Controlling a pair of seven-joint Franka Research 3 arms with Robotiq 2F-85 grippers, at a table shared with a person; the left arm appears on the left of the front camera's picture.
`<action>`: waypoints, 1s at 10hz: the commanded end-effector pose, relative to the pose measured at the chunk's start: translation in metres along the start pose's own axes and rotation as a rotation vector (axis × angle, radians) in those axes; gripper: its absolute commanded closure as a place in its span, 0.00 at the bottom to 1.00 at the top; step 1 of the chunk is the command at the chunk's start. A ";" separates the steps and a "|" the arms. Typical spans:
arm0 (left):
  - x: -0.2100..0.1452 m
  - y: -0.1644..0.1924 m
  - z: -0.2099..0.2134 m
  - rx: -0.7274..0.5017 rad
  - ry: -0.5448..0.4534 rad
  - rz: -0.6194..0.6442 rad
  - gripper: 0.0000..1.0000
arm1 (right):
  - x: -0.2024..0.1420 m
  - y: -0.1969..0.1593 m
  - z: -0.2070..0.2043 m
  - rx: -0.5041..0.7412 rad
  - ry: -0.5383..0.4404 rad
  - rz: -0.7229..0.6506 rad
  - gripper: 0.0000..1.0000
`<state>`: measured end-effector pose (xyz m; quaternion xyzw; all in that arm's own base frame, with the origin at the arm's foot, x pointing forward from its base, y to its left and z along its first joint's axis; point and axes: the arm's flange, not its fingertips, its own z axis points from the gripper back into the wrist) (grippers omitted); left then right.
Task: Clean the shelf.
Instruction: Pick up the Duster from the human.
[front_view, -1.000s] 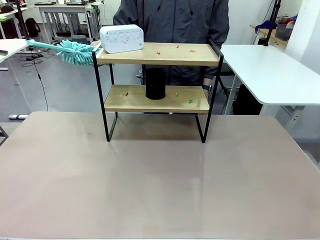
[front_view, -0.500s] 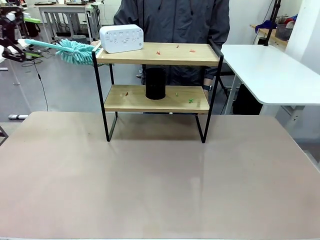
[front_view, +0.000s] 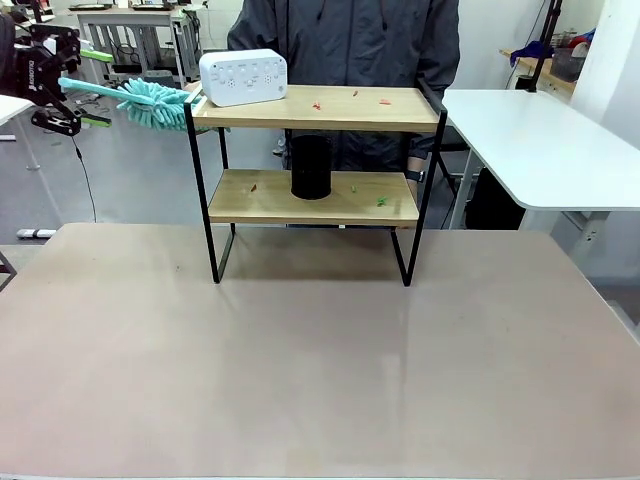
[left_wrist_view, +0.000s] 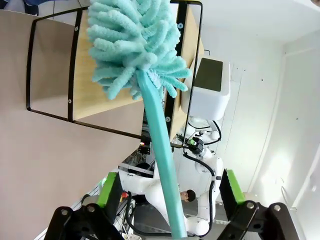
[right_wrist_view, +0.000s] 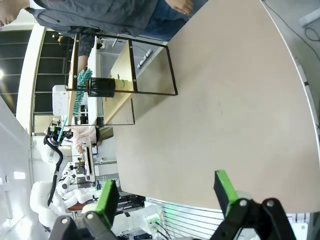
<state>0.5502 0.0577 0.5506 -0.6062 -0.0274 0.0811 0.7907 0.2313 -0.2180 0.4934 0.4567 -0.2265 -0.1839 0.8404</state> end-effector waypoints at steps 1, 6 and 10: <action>-0.010 -0.001 -0.001 0.028 -0.016 0.011 0.00 | 0.001 0.001 0.000 0.021 -0.011 0.025 0.00; -0.011 0.000 -0.004 0.057 -0.060 -0.028 0.60 | 0.001 0.001 0.000 0.021 -0.011 0.025 0.00; -0.016 0.000 -0.005 0.054 -0.050 -0.046 1.00 | 0.001 0.001 0.000 0.021 -0.011 0.025 0.00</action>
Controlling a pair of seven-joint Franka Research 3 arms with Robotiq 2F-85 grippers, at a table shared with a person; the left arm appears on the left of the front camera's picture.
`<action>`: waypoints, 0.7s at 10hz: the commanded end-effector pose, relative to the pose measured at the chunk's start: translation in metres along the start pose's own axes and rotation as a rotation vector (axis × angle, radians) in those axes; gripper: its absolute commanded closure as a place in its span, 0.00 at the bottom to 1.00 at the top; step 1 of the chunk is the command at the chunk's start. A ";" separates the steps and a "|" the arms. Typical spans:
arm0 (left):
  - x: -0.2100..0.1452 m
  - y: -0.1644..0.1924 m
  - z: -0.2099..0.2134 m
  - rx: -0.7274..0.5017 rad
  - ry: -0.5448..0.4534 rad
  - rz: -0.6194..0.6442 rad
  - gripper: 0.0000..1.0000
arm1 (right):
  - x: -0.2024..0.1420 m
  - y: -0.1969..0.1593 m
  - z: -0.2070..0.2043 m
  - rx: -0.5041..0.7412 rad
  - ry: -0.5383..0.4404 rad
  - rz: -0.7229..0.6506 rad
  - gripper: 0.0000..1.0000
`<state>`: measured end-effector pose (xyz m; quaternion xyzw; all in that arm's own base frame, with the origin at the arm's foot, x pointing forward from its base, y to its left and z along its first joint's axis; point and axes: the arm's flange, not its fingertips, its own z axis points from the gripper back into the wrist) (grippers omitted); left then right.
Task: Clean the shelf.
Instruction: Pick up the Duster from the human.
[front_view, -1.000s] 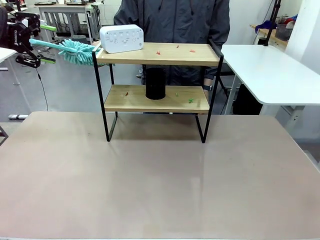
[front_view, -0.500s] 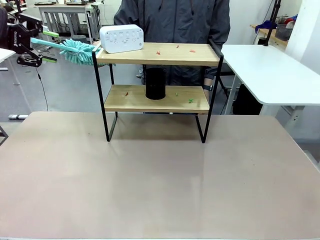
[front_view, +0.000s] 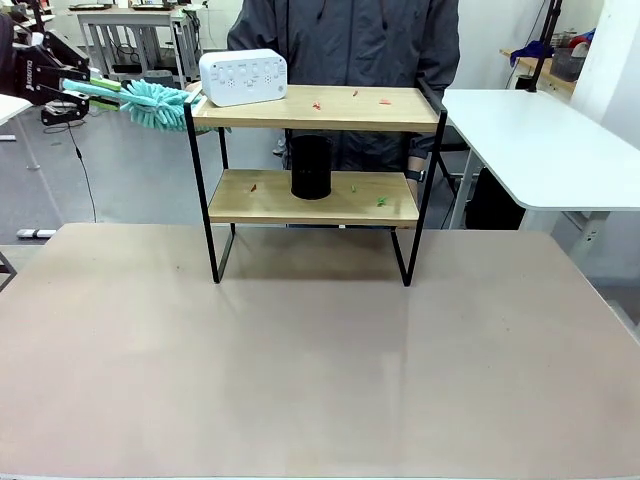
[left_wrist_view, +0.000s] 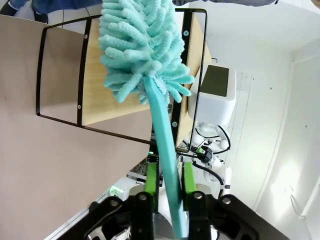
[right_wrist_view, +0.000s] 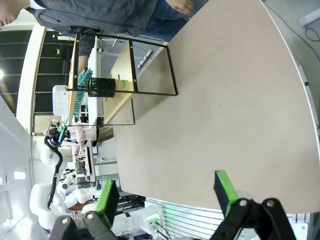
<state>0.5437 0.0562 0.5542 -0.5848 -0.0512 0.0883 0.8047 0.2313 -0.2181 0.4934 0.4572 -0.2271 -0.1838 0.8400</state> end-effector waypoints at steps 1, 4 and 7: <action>-0.011 0.002 -0.005 0.006 0.001 -0.031 1.00 | 0.001 0.001 0.000 0.019 -0.011 0.025 0.00; -0.018 0.001 0.006 0.007 -0.007 -0.043 1.00 | 0.001 0.001 0.000 0.019 -0.011 0.025 0.00; -0.065 -0.005 0.073 0.009 -0.050 -0.170 1.00 | 0.001 0.001 0.000 0.019 -0.011 0.025 0.00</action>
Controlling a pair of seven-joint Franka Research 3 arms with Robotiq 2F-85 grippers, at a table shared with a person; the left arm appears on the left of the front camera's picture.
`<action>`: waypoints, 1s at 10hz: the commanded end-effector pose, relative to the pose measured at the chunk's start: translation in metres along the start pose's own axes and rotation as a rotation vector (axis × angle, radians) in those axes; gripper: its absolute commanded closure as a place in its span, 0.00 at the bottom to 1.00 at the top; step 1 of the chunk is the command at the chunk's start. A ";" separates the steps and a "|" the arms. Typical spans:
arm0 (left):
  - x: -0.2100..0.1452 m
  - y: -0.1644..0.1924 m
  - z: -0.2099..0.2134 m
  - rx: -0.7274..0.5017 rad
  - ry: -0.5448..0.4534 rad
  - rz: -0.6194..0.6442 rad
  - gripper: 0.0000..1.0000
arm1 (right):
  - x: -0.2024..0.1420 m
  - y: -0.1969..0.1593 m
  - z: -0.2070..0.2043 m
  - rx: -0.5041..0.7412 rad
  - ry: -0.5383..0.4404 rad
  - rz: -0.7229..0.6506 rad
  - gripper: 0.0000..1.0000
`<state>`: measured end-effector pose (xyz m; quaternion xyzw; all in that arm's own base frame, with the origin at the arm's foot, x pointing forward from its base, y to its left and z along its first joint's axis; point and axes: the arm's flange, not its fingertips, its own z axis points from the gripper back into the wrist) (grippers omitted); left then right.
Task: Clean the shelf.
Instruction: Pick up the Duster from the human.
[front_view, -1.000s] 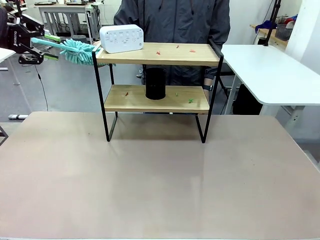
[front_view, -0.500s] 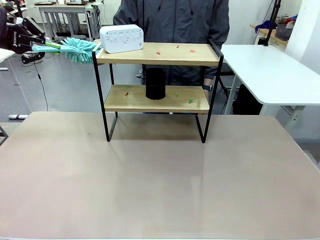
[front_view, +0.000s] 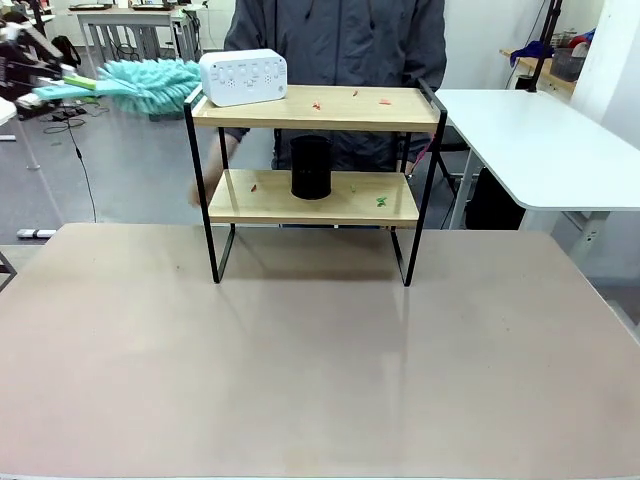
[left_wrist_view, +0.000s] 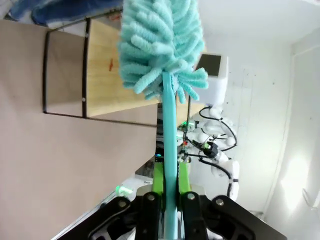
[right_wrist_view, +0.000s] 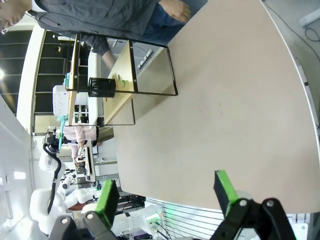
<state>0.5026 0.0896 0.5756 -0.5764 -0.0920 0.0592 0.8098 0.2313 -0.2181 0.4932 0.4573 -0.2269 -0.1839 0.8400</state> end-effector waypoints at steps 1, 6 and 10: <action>-0.060 0.003 0.067 0.004 -0.046 -0.141 1.00 | 0.001 0.001 0.000 0.019 -0.011 0.025 0.00; -0.225 0.091 0.134 0.245 0.132 -0.473 1.00 | 0.001 0.001 0.000 0.019 -0.011 0.025 0.00; -0.239 0.117 0.133 0.292 0.185 -0.423 1.00 | 0.001 0.001 0.000 0.019 -0.011 0.025 0.00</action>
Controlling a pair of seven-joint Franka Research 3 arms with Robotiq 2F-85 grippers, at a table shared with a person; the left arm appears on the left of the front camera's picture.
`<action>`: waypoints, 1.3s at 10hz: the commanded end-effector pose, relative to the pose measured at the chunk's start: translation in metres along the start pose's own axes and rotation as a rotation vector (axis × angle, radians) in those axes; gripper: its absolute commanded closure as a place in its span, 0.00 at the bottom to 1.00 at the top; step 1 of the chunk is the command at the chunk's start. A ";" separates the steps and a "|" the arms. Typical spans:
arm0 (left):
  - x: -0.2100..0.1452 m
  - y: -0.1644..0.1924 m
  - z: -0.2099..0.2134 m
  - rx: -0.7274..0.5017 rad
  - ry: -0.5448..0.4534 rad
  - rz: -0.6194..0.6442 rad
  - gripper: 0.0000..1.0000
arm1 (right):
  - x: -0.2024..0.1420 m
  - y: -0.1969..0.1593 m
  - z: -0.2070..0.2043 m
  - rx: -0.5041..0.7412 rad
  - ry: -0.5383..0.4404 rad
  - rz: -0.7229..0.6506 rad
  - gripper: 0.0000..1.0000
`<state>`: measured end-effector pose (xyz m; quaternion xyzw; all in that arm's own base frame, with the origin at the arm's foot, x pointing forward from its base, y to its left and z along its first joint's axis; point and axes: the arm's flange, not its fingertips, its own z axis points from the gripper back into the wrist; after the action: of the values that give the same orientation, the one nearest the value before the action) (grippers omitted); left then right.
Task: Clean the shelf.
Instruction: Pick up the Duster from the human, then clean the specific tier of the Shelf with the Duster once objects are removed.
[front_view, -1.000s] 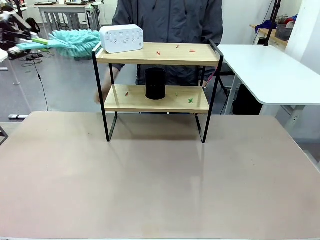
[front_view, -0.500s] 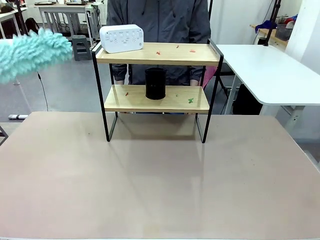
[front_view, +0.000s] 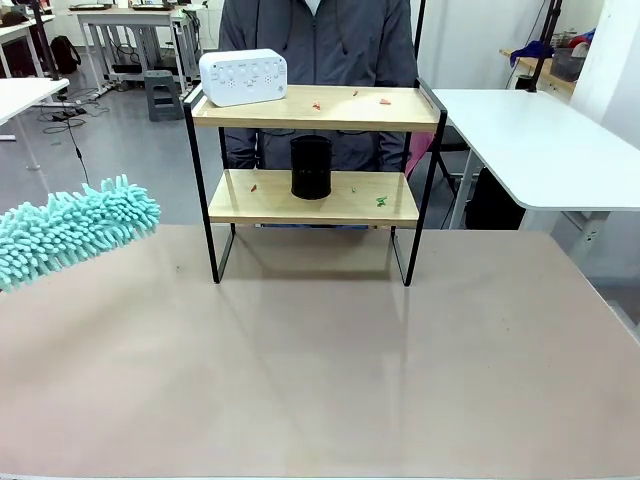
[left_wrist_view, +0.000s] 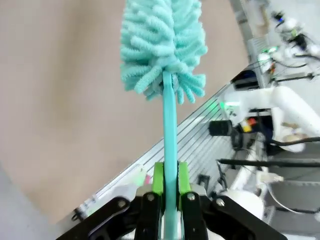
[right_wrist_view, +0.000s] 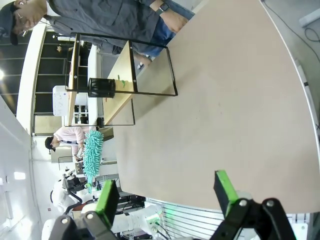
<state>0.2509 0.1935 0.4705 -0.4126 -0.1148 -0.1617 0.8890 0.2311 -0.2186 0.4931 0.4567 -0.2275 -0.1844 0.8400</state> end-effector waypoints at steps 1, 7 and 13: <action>-0.004 -0.010 0.019 -0.019 -0.035 0.009 1.00 | 0.001 0.001 0.000 0.020 -0.009 0.025 0.00; -0.004 -0.010 0.019 -0.019 -0.035 0.009 1.00 | 0.001 0.001 0.000 0.020 -0.009 0.025 0.00; -0.004 -0.010 0.019 -0.019 -0.035 0.009 1.00 | 0.001 0.001 0.000 0.020 -0.009 0.025 0.00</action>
<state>0.2429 0.2036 0.4836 -0.4164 -0.1267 -0.1560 0.8867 0.2310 -0.2186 0.4931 0.4569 -0.2280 -0.1837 0.8399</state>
